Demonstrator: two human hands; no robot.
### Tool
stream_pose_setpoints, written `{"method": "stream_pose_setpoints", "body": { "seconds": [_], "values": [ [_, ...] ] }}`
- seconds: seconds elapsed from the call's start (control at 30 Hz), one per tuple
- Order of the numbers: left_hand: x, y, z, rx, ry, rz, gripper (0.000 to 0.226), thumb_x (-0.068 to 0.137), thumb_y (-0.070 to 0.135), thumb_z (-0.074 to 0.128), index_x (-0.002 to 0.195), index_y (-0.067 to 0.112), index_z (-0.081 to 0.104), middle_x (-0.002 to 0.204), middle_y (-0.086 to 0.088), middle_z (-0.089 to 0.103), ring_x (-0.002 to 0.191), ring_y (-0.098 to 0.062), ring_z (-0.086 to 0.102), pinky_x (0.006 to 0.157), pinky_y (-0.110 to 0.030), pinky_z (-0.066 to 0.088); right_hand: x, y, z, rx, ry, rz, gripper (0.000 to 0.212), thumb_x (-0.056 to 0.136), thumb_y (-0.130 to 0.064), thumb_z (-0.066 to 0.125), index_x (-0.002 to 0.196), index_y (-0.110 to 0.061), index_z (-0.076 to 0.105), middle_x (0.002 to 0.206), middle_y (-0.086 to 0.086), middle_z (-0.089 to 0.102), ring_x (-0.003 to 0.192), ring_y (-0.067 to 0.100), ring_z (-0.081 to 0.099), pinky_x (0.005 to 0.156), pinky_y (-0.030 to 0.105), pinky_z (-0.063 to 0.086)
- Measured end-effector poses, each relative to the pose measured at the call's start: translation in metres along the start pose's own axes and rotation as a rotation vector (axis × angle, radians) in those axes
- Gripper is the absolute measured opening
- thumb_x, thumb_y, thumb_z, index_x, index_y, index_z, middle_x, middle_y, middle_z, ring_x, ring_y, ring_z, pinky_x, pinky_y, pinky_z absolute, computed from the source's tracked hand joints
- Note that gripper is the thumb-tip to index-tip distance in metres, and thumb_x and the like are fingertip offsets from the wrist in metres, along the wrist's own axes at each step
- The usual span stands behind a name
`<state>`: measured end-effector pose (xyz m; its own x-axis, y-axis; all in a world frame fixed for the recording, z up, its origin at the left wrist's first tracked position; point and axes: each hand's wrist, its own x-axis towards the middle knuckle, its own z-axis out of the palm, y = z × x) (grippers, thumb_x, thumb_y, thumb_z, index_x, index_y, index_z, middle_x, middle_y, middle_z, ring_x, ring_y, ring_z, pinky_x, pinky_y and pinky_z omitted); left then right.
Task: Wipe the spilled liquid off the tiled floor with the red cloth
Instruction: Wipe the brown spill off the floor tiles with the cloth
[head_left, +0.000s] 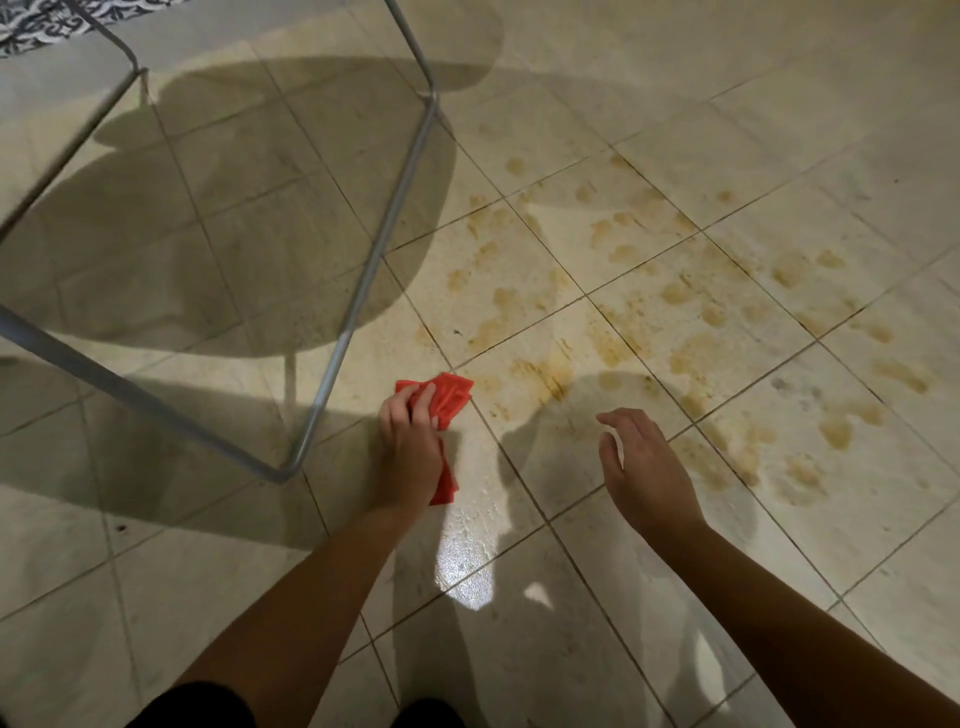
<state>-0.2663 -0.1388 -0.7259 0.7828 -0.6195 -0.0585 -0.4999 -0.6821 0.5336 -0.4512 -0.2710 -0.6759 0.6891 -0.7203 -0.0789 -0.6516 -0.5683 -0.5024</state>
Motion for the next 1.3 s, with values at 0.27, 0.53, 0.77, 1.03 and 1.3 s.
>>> {"method": "stream_pose_setpoints", "body": {
  "seconds": [0.27,0.53,0.77,1.03,1.3],
  "values": [
    [-0.038,0.011,0.015,-0.145,-0.117,-0.053,0.040,0.094,0.021,0.038,0.134,0.020,0.039,0.140,-0.009,0.024,0.122,-0.023,0.029,0.106,-0.036,0.031,0.004,0.006,0.001,-0.007,0.016,0.018,0.029,0.095,-0.015,0.039,0.120,-0.007,0.051,0.121,0.007,0.053,0.112,0.018,0.048,0.086,0.021,0.033],
    [0.012,0.010,0.016,0.153,0.056,0.176,0.039,0.084,0.018,0.053,0.120,0.005,0.054,0.112,-0.020,0.059,0.094,-0.031,0.057,0.079,-0.038,0.050,0.014,0.006,-0.001,0.000,0.084,0.039,0.027,0.093,-0.011,0.042,0.117,-0.003,0.053,0.119,0.012,0.055,0.109,0.023,0.051,0.089,0.027,0.039],
    [-0.006,0.000,0.015,-0.028,0.061,-0.036,0.044,0.090,0.028,0.037,0.129,0.009,0.045,0.130,-0.019,0.040,0.111,-0.034,0.042,0.095,-0.044,0.040,0.018,0.018,-0.008,-0.029,0.117,0.039,0.024,0.091,-0.005,0.046,0.112,0.001,0.057,0.113,0.016,0.058,0.105,0.029,0.055,0.087,0.032,0.043],
    [-0.002,0.027,0.038,0.081,-0.038,0.354,0.038,0.085,0.021,0.042,0.118,0.011,0.057,0.115,-0.014,0.059,0.102,-0.028,0.052,0.091,-0.036,0.043,0.029,0.014,-0.011,-0.015,0.099,0.049,0.028,0.093,-0.010,0.042,0.118,-0.002,0.053,0.119,0.013,0.055,0.111,0.024,0.050,0.094,0.031,0.039],
    [0.038,-0.011,0.007,0.321,0.134,0.191,0.029,0.076,0.010,0.063,0.103,0.001,0.060,0.094,-0.024,0.062,0.075,-0.036,0.059,0.062,-0.041,0.053,0.029,0.015,-0.020,-0.016,0.102,0.057,0.030,0.094,-0.013,0.040,0.120,-0.005,0.051,0.122,0.010,0.053,0.113,0.021,0.047,0.094,0.027,0.036]
  ]
}}
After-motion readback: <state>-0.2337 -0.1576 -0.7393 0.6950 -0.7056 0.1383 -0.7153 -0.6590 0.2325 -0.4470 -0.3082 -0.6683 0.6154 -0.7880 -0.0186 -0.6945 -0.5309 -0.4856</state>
